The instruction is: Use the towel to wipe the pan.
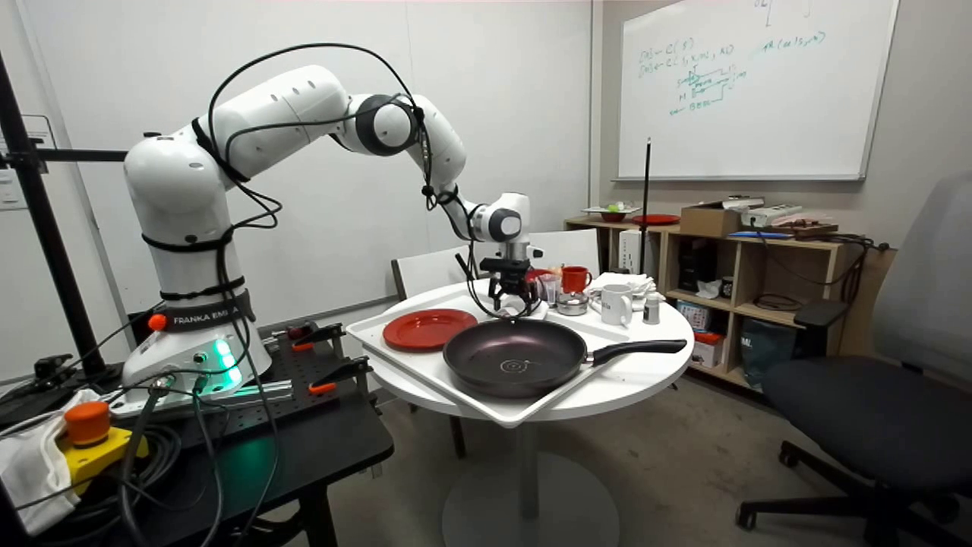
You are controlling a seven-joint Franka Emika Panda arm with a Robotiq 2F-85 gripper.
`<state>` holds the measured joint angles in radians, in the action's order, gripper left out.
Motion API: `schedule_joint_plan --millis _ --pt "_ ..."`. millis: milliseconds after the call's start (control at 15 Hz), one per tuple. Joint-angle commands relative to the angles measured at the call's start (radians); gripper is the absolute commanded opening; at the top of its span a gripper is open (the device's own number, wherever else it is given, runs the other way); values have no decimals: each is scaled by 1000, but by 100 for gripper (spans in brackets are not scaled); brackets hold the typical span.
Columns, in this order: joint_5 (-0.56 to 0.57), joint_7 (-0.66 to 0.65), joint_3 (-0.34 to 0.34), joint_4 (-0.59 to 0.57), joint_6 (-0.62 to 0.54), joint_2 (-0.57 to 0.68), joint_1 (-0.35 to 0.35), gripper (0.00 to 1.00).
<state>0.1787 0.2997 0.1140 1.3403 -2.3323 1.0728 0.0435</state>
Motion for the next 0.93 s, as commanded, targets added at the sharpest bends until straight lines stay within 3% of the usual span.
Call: schedule_joint_plan --millis 0,667,867 --pt "-31 8 12 57 -46 -23 -10 74" --pt "-34 10 21 138 -113 -71 -10 2" --pt "-35 -4 15 149 -99 -88 -3 4"
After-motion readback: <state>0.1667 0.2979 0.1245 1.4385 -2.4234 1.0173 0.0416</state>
